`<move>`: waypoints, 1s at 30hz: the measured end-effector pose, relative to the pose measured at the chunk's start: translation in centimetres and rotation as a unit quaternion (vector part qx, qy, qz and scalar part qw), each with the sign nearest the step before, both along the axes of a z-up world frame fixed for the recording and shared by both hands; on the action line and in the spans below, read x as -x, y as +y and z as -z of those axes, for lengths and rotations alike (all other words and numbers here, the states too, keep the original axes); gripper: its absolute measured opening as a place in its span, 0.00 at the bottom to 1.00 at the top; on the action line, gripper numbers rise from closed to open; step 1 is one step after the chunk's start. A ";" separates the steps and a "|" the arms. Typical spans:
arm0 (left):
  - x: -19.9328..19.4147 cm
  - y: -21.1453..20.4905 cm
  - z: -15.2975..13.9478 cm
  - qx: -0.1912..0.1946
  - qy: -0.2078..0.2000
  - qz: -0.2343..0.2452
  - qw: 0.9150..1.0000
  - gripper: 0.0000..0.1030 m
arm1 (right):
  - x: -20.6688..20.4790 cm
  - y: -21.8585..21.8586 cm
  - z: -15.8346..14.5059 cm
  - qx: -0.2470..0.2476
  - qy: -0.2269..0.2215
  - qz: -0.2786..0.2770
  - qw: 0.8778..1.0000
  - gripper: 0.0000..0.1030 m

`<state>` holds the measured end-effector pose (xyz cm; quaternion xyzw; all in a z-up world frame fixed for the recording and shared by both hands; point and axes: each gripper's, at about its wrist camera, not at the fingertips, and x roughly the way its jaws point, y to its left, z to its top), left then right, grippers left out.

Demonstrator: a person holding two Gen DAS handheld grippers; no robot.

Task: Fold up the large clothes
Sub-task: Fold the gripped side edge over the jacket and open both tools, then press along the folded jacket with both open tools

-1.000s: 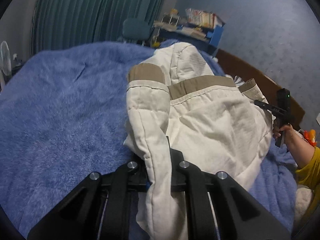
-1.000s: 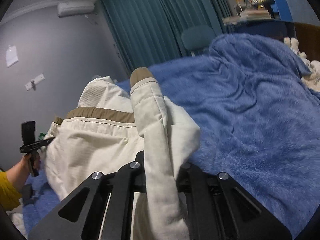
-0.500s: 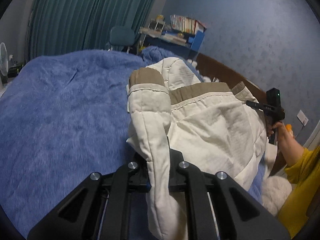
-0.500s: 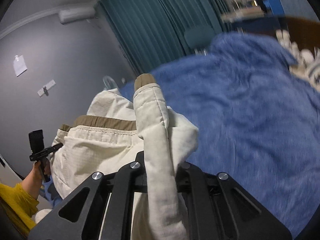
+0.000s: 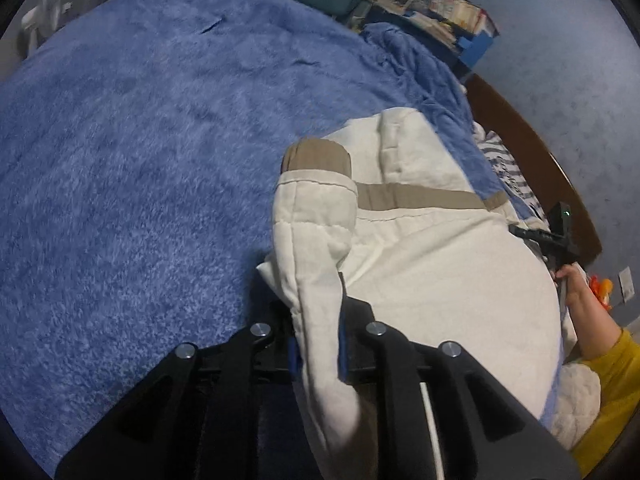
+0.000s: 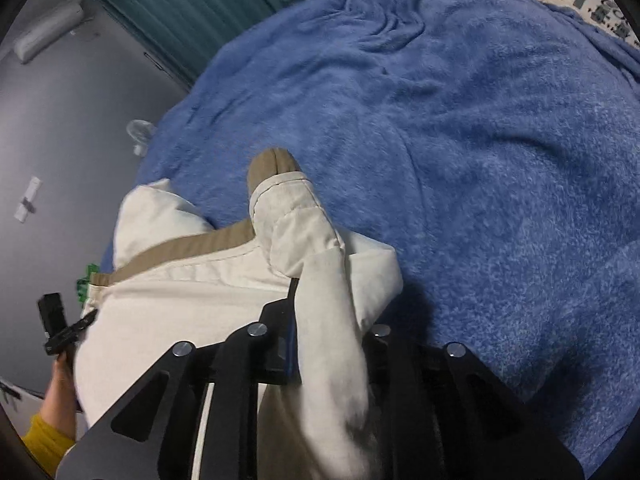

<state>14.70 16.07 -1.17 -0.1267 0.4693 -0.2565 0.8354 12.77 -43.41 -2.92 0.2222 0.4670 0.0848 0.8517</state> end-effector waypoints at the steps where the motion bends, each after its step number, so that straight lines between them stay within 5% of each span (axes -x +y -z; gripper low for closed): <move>1: 0.1 0.1 0.1 -0.001 0.005 -0.018 1.000 0.21 | 0.1 0.4 -0.1 0.015 0.005 0.004 1.000 0.22; 3: 0.9 0.1 -0.3 -0.021 0.008 -0.045 0.999 0.36 | 0.5 0.8 -0.8 0.043 0.015 0.018 0.999 0.36; 4: 1.6 0.1 -0.6 -0.064 0.004 -0.069 0.996 0.54 | 1.0 1.0 -1.4 0.063 0.020 0.030 0.997 0.43; 5: 2.2 -0.1 -0.9 -0.091 -0.004 -0.080 0.993 0.68 | 1.3 1.2 -2.0 0.078 0.018 0.036 0.996 0.60; 6: 2.9 0.0 -1.3 -0.107 -0.011 -0.084 0.991 0.71 | 2.0 1.8 -2.9 0.096 0.011 0.036 0.995 0.71; 12: 9.8 -0.8 -6.0 -0.153 -0.051 -0.074 0.984 0.71 | 8.0 5.9 -7.4 0.179 -0.019 0.021 0.983 0.72; 18: 16.8 -4.3 -9.3 -0.185 -0.081 -0.072 0.977 0.85 | 16.3 12.4 -9.6 0.222 -0.053 -0.010 0.973 0.84; 26: 20.1 -12.9 -6.9 -0.185 -0.083 -0.074 0.977 0.87 | 19.3 20.8 -7.6 0.250 -0.074 -0.071 0.963 0.87; 30: 18.9 -15.4 -4.6 -0.223 -0.071 -0.076 0.969 0.87 | 17.8 22.4 -6.0 0.261 -0.053 -0.083 0.960 0.87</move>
